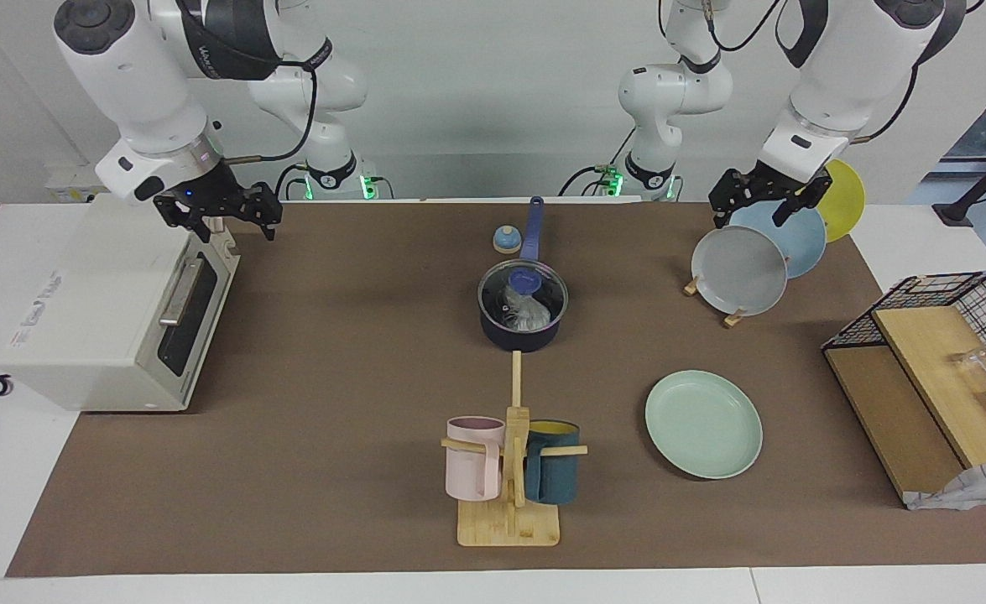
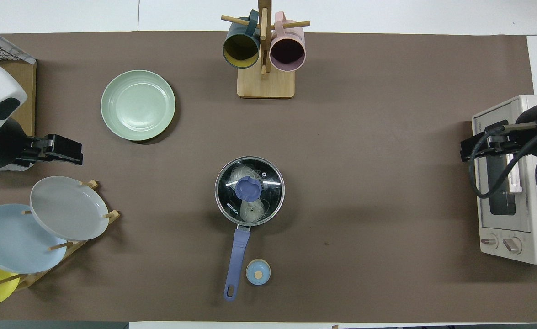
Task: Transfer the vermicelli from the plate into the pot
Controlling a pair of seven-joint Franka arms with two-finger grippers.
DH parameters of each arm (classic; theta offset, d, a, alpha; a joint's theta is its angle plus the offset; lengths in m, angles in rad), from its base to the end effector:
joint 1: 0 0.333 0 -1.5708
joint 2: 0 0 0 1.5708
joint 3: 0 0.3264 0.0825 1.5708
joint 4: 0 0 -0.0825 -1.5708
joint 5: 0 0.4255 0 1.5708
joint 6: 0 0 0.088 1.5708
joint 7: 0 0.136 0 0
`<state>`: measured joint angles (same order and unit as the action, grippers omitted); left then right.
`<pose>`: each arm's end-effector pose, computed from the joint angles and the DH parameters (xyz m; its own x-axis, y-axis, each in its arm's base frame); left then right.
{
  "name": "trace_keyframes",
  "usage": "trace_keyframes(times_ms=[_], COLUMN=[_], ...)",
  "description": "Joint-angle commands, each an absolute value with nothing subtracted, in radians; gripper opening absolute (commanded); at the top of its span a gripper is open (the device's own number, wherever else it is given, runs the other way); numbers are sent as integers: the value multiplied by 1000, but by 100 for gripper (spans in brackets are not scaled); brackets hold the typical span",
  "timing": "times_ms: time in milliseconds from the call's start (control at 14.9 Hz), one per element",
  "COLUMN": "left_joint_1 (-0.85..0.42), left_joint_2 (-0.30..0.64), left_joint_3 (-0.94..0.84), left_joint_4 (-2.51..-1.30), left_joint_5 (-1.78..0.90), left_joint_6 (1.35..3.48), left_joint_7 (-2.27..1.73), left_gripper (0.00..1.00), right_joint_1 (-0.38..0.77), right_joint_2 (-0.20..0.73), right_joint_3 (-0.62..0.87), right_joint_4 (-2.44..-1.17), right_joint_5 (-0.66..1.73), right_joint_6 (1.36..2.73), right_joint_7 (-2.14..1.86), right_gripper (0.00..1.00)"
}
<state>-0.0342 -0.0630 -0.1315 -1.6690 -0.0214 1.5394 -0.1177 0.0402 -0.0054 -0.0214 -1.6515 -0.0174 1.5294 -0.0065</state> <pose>0.5602 -0.0987 0.5896 0.9965 -0.0475 -0.0682 -0.0472 -0.9989 0.0052 0.5827 0.0085 0.5648 0.9929 0.0245 -0.1165 0.0266 -0.9995 0.0165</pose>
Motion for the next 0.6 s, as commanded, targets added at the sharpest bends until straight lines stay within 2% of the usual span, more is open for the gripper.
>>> trace_keyframes(times_ms=[0, 536], left_joint_1=[-23, -23], left_joint_2=[-84, -84], left_joint_3=[-135, -135], left_joint_4=[-1686, -1686], left_joint_5=[-35, -35], left_joint_6=[1534, 1534], left_joint_7=[-117, -117], left_gripper=[100, 100], right_joint_1=[-8, -51], right_joint_2=[-5, -8], right_joint_3=[-5, 18], right_joint_4=[-1637, -1626], right_joint_5=[-14, -5], right_joint_6=[1516, 1511], right_joint_7=[-32, -32], right_gripper=[100, 100])
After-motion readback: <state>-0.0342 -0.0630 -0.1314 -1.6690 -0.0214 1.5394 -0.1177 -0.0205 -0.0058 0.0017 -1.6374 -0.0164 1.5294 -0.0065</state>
